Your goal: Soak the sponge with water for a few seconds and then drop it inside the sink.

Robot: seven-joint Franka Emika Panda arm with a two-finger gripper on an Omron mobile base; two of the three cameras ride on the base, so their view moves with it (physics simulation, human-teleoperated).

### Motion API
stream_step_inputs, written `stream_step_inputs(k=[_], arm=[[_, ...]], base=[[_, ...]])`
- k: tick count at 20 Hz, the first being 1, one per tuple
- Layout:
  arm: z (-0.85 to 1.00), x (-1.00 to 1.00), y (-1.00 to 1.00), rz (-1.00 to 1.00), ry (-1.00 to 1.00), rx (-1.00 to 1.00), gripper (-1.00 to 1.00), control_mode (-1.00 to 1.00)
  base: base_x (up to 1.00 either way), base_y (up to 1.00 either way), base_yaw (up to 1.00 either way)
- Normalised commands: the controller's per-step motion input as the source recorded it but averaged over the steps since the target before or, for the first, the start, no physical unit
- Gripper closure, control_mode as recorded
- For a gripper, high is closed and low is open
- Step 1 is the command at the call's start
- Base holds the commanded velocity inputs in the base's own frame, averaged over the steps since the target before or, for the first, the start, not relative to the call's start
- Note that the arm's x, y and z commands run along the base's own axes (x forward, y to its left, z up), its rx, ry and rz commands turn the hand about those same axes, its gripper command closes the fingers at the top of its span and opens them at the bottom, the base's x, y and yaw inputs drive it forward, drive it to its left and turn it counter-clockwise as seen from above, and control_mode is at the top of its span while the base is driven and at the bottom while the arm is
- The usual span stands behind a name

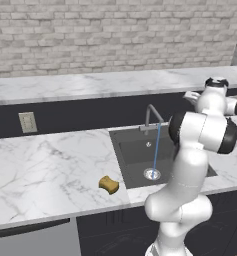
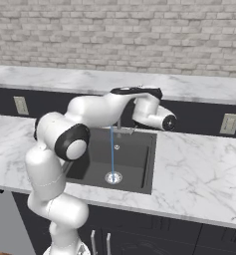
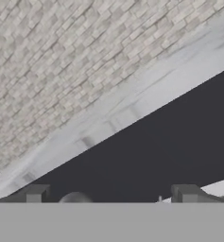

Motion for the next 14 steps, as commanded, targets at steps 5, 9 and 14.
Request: stream_step_inputs(k=[5,9,14], arm=[[0.21,-0.39,0.22,0.00,0.00,-0.08,-1.00,-1.00],[0.19,-0.25,0.33,0.00,0.05,-0.11,-1.00,-1.00],[0.34,-0.25,0.37,0.00,0.10,-0.11,-1.00,-1.00]], base=[[0.00,0.00,0.00],[0.00,0.00,0.00],[0.00,0.00,0.00]])
